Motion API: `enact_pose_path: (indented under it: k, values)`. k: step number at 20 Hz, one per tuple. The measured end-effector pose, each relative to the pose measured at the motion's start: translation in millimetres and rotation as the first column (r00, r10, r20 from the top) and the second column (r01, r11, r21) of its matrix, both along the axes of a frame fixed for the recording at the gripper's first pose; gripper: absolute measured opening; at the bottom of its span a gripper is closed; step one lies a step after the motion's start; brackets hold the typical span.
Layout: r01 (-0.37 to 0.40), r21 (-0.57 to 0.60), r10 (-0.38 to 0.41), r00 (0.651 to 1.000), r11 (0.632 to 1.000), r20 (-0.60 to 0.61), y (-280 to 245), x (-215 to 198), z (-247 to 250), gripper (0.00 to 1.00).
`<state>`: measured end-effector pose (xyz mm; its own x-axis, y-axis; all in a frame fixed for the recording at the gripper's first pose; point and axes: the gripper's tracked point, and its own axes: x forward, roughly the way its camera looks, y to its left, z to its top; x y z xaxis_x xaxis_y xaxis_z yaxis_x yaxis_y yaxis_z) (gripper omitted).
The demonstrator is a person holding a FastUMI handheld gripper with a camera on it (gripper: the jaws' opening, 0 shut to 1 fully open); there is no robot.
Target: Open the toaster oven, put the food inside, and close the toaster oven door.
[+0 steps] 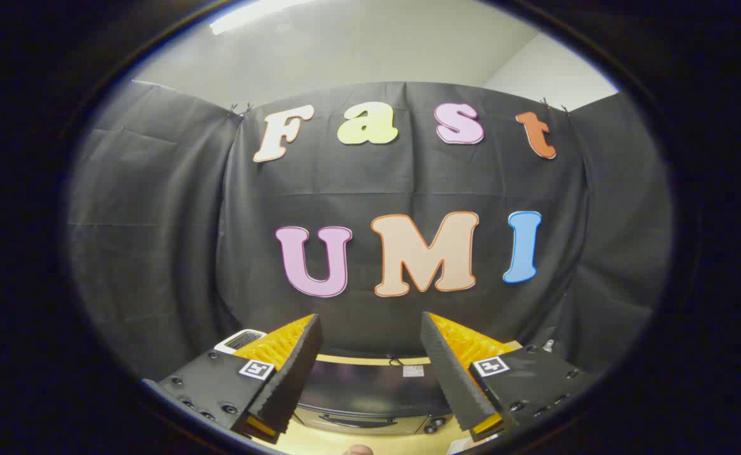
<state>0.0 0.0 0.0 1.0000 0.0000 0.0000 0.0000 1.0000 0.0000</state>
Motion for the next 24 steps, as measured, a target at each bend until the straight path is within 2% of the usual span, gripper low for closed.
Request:
enact_pose_path:
  k: [8,13,18,24]
  values:
    - [0.006,0.008,-0.006,1.0,1.0,0.005,0.4,8.0,-8.0,0.98]
    - [-0.007,0.043,0.007,1.0,0.999,-0.001,9.0,21.9,-31.4,0.98]
    - [0.017,0.065,-0.013,0.998,0.998,-0.065,13.7,33.6,-77.1,0.98]
    - [0.092,0.031,-0.082,0.969,0.995,-0.232,4.0,45.9,-174.2,0.98]
